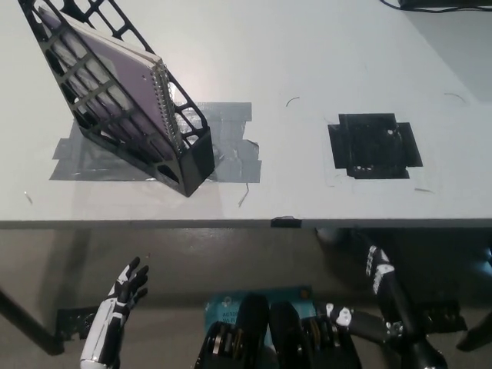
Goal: A shelf with a book inside it is placed on the center of the desk infront of the robot. The robot uses its right hand to grab the book, take it out and hand it to a person.
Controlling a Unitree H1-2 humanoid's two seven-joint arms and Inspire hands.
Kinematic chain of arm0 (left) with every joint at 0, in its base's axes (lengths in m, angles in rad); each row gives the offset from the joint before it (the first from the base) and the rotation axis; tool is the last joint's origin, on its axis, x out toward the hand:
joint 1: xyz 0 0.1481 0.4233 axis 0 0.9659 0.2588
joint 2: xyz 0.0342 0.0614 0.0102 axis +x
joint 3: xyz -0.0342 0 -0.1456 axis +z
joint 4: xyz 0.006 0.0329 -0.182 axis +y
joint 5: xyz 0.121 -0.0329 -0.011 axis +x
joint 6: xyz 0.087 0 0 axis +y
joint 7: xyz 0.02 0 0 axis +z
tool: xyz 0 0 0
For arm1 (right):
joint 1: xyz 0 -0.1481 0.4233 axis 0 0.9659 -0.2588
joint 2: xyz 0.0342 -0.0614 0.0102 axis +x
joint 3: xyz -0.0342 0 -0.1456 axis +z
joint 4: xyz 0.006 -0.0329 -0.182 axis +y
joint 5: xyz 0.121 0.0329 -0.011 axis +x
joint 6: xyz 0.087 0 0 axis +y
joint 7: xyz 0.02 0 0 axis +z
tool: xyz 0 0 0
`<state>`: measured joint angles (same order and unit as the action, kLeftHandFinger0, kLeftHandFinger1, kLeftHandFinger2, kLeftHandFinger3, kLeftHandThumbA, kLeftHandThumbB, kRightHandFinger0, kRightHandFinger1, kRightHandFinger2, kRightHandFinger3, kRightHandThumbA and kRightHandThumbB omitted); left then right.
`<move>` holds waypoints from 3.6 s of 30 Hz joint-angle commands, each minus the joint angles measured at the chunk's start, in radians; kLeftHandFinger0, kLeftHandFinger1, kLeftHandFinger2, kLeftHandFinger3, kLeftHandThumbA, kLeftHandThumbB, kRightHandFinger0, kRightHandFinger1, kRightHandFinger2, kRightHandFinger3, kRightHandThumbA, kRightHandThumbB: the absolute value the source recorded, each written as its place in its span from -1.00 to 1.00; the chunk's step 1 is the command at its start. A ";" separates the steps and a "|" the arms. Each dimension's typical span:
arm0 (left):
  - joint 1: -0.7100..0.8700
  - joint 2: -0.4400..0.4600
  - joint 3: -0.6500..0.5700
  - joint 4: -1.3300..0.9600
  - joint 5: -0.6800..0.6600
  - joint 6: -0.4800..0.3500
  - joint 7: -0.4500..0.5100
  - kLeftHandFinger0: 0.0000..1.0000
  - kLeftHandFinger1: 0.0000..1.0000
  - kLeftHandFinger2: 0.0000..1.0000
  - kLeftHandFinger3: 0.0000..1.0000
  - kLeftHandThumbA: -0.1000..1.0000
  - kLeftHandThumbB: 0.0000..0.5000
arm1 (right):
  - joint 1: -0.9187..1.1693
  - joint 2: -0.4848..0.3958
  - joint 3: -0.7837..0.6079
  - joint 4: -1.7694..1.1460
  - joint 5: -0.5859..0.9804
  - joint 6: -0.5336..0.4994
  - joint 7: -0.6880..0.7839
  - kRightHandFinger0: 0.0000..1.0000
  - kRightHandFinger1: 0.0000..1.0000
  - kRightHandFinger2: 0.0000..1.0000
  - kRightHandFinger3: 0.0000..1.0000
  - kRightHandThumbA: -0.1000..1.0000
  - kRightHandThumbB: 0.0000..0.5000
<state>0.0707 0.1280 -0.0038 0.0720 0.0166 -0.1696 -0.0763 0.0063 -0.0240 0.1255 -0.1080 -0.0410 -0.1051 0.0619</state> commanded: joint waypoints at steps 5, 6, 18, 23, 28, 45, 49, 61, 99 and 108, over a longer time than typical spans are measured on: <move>-0.001 0.007 -0.008 -0.009 0.008 -0.037 -0.009 1.00 1.00 1.00 1.00 0.99 -0.24 | -0.334 0.060 -0.009 -0.109 0.043 0.110 0.011 1.00 1.00 1.00 1.00 0.96 0.08; 0.002 0.004 -0.010 -0.009 0.009 -0.037 -0.008 1.00 1.00 1.00 1.00 0.99 -0.24 | -0.362 0.063 -0.008 -0.097 0.046 0.129 0.013 1.00 1.00 1.00 1.00 0.97 0.10; -0.014 0.005 -0.019 -0.025 0.022 -0.025 -0.008 1.00 1.00 1.00 1.00 1.00 -0.19 | -0.763 0.196 0.001 0.328 0.084 0.166 0.035 1.00 1.00 1.00 1.00 1.00 0.22; -0.015 0.003 -0.022 -0.051 -0.001 0.046 -0.022 1.00 1.00 1.00 1.00 1.00 0.06 | -0.869 0.241 -0.018 0.473 0.106 0.149 0.040 1.00 1.00 1.00 1.00 1.00 0.12; -0.011 0.003 -0.023 -0.060 -0.002 0.036 -0.024 1.00 1.00 1.00 1.00 0.96 0.13 | -0.908 0.286 -0.015 0.566 0.113 0.116 0.050 1.00 1.00 1.00 1.00 1.00 0.00; -0.029 0.019 -0.035 -0.040 0.005 0.011 -0.028 1.00 1.00 1.00 1.00 0.95 0.02 | -0.957 0.333 -0.004 0.633 0.099 0.127 0.058 1.00 1.00 1.00 1.00 1.00 0.27; -0.038 0.021 -0.042 -0.041 0.013 0.011 -0.029 1.00 1.00 1.00 1.00 0.95 -0.11 | -0.979 0.326 -0.001 0.671 0.078 0.123 0.045 1.00 1.00 1.00 1.00 1.00 0.29; -0.042 0.024 -0.050 -0.047 0.027 0.006 -0.020 1.00 1.00 1.00 1.00 1.00 -0.12 | -1.080 0.342 -0.060 0.881 0.119 0.080 0.050 1.00 1.00 1.00 1.00 1.00 0.35; -0.079 0.030 -0.045 -0.047 0.014 0.027 -0.035 1.00 1.00 1.00 1.00 1.00 -0.03 | -1.142 0.328 -0.020 1.001 0.019 0.068 -0.029 -0.99 -0.51 -0.08 -0.26 1.00 -0.88; -0.089 0.027 -0.044 -0.027 0.022 0.006 -0.033 1.00 1.00 1.00 1.00 1.00 -0.09 | -1.146 0.340 -0.078 0.986 0.073 0.058 -0.044 -1.00 -1.00 -0.87 -0.95 1.00 -0.78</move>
<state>-0.0042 0.1455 -0.0474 0.0481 0.0443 -0.1384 -0.0971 -1.0891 0.2771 0.0837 0.9399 -0.0203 -0.0274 0.0227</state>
